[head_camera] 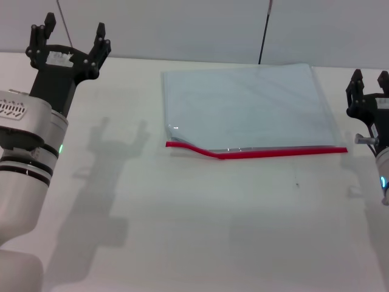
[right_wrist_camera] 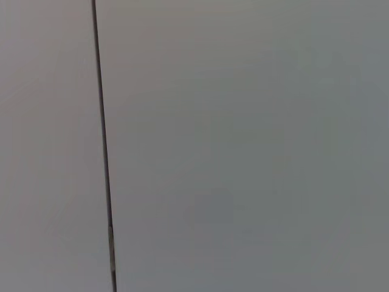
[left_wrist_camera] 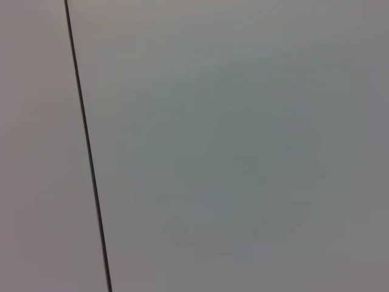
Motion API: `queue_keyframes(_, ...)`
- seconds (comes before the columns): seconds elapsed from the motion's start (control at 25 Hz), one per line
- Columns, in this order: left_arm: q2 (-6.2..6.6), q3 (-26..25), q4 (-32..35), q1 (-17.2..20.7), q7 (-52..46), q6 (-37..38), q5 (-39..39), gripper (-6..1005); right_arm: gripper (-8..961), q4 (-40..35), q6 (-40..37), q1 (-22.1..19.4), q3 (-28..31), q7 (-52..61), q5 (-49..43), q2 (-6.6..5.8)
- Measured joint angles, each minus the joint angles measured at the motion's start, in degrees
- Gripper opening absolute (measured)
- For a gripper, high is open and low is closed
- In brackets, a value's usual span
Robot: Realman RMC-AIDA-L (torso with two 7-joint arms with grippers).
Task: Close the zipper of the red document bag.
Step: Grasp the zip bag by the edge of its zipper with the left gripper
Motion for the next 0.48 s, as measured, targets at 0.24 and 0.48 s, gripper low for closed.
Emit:
queue_keyframes(0.24,0.01,-0.03,0.0,-0.32,0.01,0.01,-1.24,887,483,-0.06,-0.17,0.15,0.2,0.0,0.07,0.0)
queue_keyframes(0.48,0.01,0.27,0.0,-0.67,0.24,0.1,-2.36,887,482,-0.06,-0.25,0.16,0.29,0.0,0.08,0.0)
